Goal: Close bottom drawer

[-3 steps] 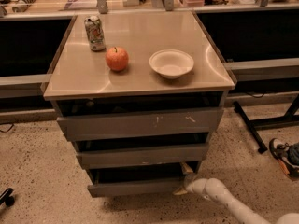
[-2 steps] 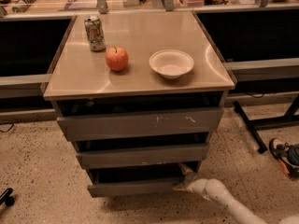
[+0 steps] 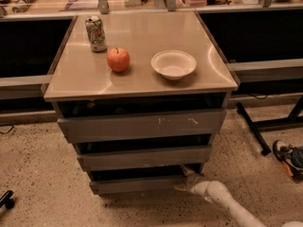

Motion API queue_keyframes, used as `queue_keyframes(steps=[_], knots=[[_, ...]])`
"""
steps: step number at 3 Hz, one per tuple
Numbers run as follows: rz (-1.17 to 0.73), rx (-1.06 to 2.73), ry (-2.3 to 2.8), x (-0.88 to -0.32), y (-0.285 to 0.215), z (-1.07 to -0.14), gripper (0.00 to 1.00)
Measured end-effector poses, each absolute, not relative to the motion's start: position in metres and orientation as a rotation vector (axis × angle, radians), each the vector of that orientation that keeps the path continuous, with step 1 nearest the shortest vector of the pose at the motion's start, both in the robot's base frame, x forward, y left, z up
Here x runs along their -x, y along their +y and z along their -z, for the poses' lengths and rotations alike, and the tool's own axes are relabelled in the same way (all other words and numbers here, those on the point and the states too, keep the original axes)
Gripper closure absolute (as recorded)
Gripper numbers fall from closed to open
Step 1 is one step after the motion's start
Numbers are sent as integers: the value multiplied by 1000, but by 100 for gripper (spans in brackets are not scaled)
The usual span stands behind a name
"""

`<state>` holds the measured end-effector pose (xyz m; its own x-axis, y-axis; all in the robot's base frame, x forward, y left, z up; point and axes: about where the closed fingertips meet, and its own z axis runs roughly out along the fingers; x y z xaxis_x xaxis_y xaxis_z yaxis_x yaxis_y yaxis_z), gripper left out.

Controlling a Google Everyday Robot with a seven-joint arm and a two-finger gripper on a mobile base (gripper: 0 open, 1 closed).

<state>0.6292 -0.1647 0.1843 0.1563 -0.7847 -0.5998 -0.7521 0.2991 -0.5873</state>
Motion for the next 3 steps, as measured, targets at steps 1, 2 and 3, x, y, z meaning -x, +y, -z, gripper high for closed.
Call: queue_keyframes(steps=[1,2,3], knots=[[43,1440,1582,-638,-163,-183,30],[47,1436,1574,-651,-160,-182,32],[52,1435,1559,-664,-156,-183,36]])
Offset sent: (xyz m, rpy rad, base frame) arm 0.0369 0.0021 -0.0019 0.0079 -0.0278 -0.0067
